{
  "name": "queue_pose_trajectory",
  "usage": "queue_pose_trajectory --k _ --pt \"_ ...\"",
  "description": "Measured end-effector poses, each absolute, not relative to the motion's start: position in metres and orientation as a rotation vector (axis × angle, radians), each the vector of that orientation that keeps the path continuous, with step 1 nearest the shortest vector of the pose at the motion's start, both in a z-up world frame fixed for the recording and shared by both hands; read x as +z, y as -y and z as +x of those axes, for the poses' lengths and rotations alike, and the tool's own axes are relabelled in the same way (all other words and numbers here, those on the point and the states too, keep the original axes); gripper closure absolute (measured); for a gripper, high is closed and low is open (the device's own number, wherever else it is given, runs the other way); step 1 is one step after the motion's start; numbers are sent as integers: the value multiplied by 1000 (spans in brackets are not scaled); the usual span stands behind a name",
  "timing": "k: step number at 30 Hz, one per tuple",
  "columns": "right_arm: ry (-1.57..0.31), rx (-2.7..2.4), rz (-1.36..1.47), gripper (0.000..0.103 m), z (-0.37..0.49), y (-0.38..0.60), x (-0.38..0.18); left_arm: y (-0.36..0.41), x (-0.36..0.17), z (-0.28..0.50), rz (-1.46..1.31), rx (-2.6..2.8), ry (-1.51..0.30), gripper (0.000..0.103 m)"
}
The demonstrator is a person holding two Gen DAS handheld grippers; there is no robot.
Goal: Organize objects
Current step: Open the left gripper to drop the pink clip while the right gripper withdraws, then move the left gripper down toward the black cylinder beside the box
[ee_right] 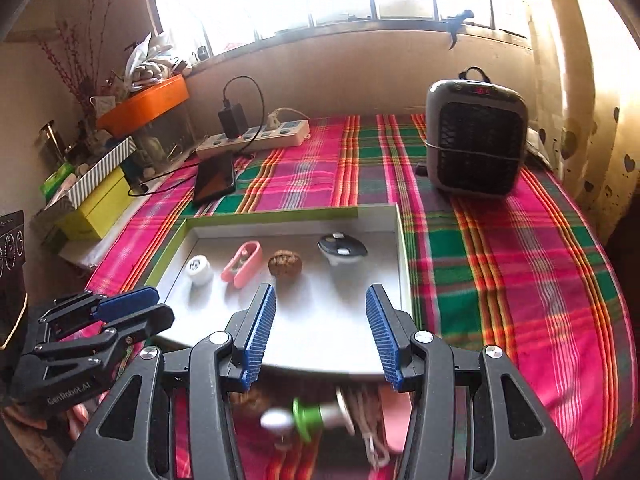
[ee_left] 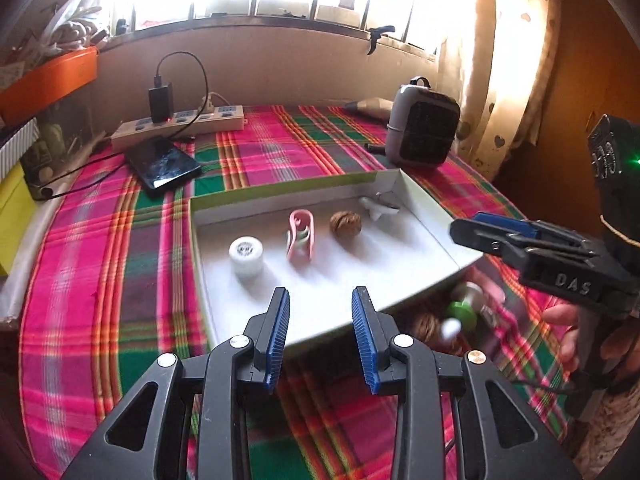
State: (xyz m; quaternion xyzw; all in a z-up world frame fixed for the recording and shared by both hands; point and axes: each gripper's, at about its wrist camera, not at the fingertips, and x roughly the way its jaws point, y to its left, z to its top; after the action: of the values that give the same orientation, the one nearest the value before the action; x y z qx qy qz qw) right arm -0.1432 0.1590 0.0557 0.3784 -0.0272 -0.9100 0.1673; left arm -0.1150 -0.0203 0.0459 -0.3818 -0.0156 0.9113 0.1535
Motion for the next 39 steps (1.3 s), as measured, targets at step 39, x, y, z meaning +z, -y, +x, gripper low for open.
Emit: queue_pose_trajectory --k 39 --pt "-101 -2596 1243 55 -83 -184 1 8 7 -89 -1147 2420 49 73"
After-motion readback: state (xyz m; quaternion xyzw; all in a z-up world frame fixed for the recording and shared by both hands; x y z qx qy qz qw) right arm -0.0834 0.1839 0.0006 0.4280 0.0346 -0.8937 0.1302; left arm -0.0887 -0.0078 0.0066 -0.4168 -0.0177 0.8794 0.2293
